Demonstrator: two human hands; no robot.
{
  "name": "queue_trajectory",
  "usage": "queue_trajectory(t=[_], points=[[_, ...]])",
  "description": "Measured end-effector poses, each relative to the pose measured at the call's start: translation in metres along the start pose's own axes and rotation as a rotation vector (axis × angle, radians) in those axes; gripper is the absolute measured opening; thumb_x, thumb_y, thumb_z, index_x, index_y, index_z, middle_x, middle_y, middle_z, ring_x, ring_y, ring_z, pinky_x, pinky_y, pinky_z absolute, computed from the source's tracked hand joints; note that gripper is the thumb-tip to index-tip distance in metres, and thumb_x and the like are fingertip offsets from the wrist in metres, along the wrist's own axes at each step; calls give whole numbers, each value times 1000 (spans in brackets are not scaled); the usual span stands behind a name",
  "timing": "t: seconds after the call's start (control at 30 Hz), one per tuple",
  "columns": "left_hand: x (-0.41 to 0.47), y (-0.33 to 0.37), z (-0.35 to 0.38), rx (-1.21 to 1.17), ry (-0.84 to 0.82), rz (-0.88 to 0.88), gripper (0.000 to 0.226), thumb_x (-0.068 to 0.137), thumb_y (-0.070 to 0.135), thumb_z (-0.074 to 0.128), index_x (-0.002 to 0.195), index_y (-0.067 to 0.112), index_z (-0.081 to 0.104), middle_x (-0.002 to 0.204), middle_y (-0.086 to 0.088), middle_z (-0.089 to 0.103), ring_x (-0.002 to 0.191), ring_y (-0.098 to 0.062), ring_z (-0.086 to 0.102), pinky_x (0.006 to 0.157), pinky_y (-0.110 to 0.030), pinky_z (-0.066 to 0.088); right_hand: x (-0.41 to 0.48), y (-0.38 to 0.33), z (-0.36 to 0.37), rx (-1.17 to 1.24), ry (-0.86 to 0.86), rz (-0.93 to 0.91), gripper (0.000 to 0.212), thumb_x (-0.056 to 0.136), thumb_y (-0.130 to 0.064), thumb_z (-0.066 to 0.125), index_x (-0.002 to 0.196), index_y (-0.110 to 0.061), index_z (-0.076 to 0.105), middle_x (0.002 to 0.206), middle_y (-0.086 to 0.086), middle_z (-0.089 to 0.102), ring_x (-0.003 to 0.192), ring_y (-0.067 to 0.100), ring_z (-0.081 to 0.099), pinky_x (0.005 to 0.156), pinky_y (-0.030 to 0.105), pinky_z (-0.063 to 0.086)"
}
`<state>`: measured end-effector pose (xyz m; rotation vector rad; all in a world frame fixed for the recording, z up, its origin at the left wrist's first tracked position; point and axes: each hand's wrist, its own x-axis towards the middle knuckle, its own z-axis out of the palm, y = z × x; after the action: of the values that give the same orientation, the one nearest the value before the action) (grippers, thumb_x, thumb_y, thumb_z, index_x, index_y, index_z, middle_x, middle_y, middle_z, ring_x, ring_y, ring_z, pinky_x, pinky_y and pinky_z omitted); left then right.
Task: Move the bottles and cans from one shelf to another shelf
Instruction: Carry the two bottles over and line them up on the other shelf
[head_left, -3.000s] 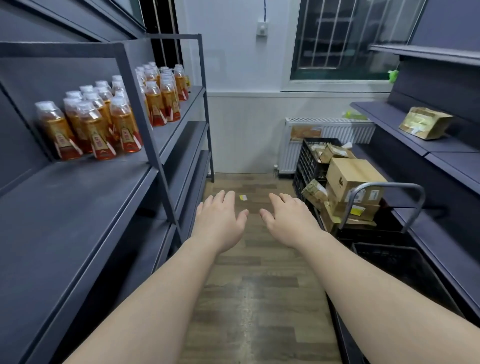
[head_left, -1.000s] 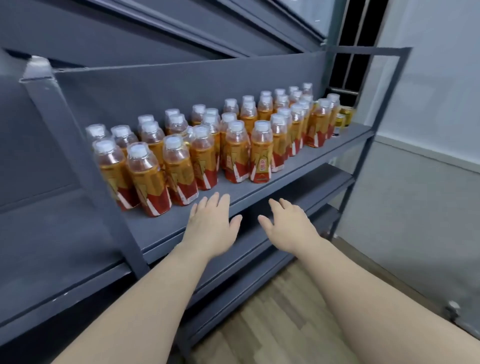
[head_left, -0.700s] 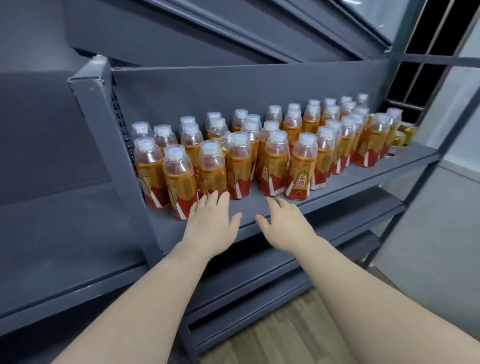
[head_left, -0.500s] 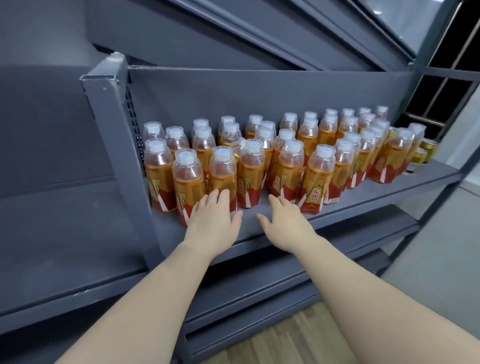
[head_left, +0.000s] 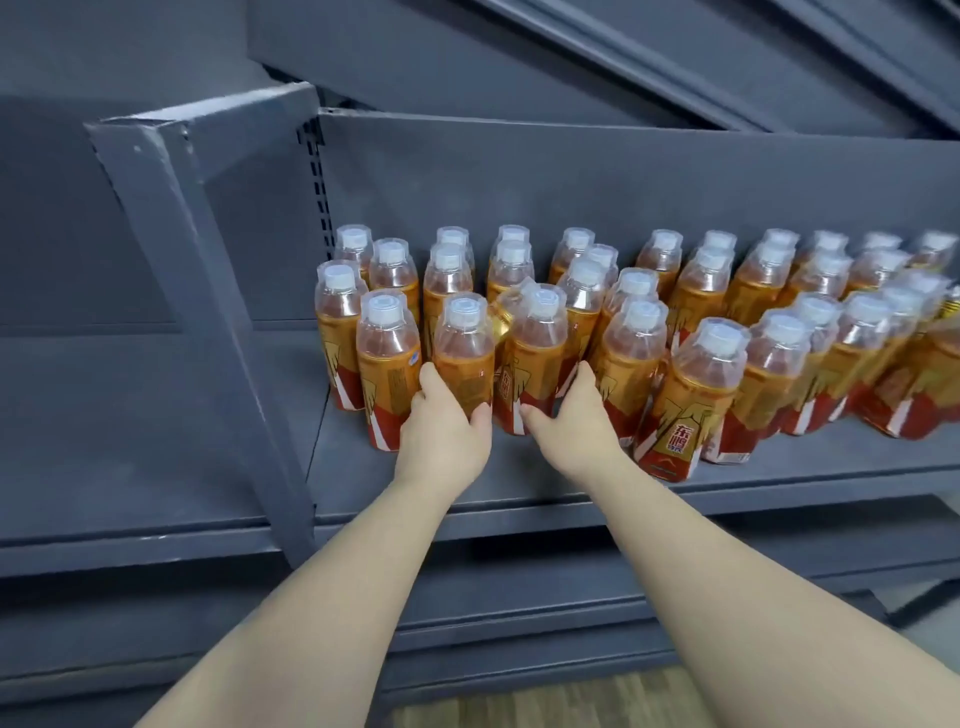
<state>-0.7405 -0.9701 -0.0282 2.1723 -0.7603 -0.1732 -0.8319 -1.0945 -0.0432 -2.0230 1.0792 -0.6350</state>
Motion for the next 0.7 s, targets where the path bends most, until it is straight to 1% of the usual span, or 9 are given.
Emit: queue_trajectory(t=[0.1, 0.17, 0.23, 0.33, 0.47, 0.6, 0.7], points=[[4, 12, 12, -38, 76, -99, 80, 96, 40, 60, 154, 13, 11, 141, -14, 48, 122, -35, 53, 100, -46, 49, 9, 2, 0, 44, -46, -10, 94, 84, -40, 74, 155, -25, 13, 154, 3, 39, 140, 28, 42, 111, 53, 42], [7, 18, 17, -27, 118, -144, 83, 94, 43, 62, 153, 14, 10, 138, -14, 50, 121, -36, 55, 96, -45, 49, 14, 1, 0, 72, -78, -5, 100, 85, -39, 75, 157, -23, 8, 157, 4, 35, 142, 28, 39, 113, 53, 40], [10, 23, 21, -1, 151, -185, 87, 93, 46, 63, 153, 14, 9, 136, -14, 51, 119, -36, 57, 93, -45, 51, 20, 3, 2, 100, -97, 2, 102, 85, -38, 76, 158, -19, 7, 158, 5, 33, 143, 28, 36, 115, 51, 37], [13, 27, 27, 55, 187, -227, 89, 90, 51, 66, 150, 13, 12, 134, -14, 52, 116, -35, 58, 88, -44, 52, 25, 3, 5, 132, -97, -19, 100, 85, -36, 77, 157, -16, 11, 156, 6, 35, 141, 28, 39, 113, 46, 40], [17, 28, 32, 136, 250, -238, 89, 84, 57, 69, 144, 13, 20, 126, -13, 57, 109, -35, 62, 79, -41, 52, 28, 0, 9, 173, -57, -53, 94, 83, -35, 79, 153, -16, 19, 147, 5, 43, 135, 26, 46, 108, 41, 45], [19, 23, 31, 194, 281, -213, 86, 86, 57, 68, 144, 13, 22, 124, -11, 59, 106, -33, 64, 77, -37, 53, 32, -2, 12, 166, -34, -57, 98, 82, -37, 81, 153, -17, 17, 147, 4, 44, 133, 25, 47, 103, 38, 45], [20, 22, 30, 208, 293, -205, 84, 84, 58, 69, 141, 13, 26, 123, -11, 60, 105, -32, 66, 77, -38, 55, 34, -2, 15, 161, -14, -54, 97, 80, -39, 82, 151, -17, 20, 145, 4, 46, 131, 25, 49, 101, 37, 47]])
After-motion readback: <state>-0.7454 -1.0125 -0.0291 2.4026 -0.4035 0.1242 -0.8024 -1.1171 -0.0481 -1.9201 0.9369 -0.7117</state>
